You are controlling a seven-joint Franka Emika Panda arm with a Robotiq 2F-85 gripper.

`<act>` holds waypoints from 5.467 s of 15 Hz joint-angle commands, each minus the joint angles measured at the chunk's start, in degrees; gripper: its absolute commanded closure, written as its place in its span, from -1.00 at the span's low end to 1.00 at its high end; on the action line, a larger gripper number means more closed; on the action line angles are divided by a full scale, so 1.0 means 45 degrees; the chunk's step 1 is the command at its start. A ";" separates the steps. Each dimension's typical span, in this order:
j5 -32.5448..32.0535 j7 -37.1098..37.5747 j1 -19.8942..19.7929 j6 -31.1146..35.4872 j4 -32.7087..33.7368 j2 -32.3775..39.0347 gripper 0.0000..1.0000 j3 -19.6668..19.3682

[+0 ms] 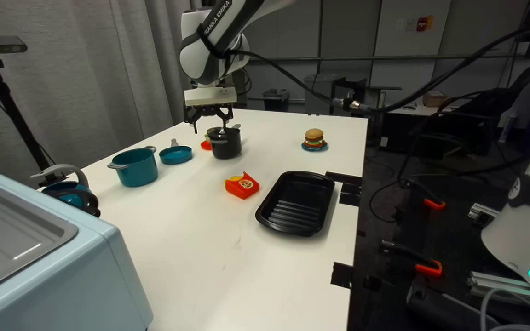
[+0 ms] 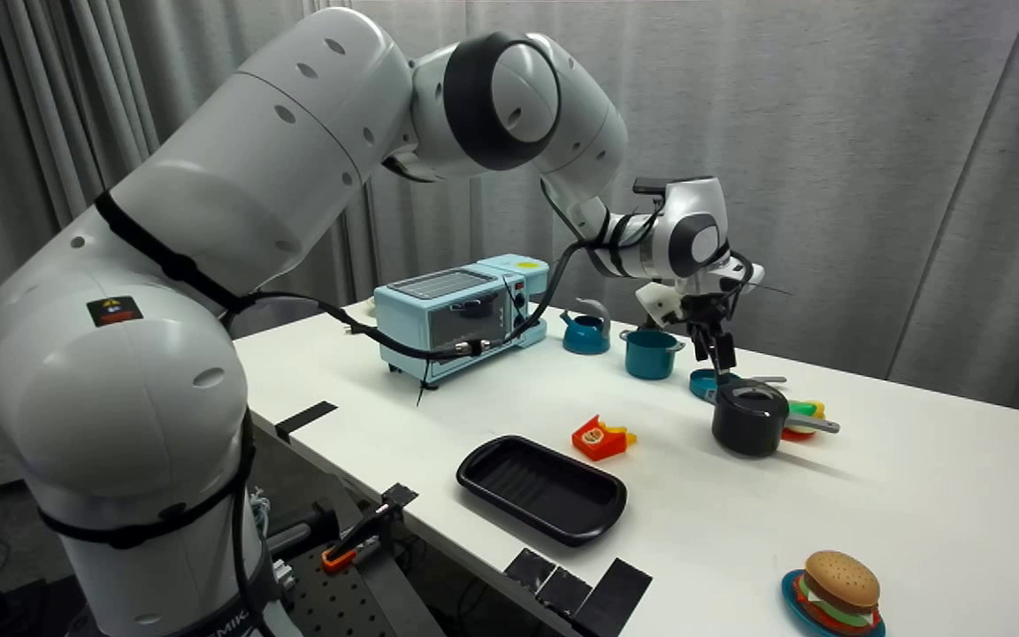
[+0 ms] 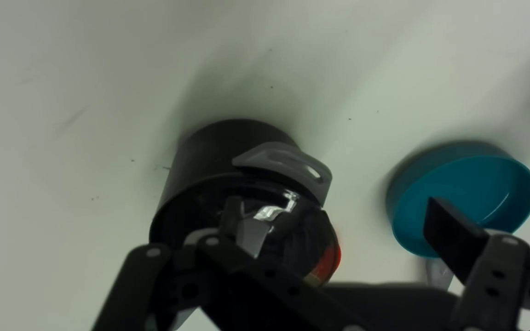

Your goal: Move the lid from the black pot to the pan

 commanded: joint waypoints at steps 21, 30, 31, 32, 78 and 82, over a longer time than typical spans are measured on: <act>0.0195 0.0444 -0.0938 -0.0105 0.2320 0.1740 0.15 -0.0453; 0.0302 0.0579 -0.0966 -0.0375 0.2415 0.1523 0.93 -0.0376; 0.0335 0.0565 -0.0973 -0.0387 0.2420 0.1450 0.93 -0.0344; 0.0382 0.0539 -0.0970 -0.0401 0.2409 0.1331 0.93 -0.0307; 0.0786 -0.0192 -0.0537 -0.0019 0.6371 0.3188 0.93 0.0430; 0.0930 -0.0367 -0.0483 -0.0124 0.7021 0.3733 0.93 0.0668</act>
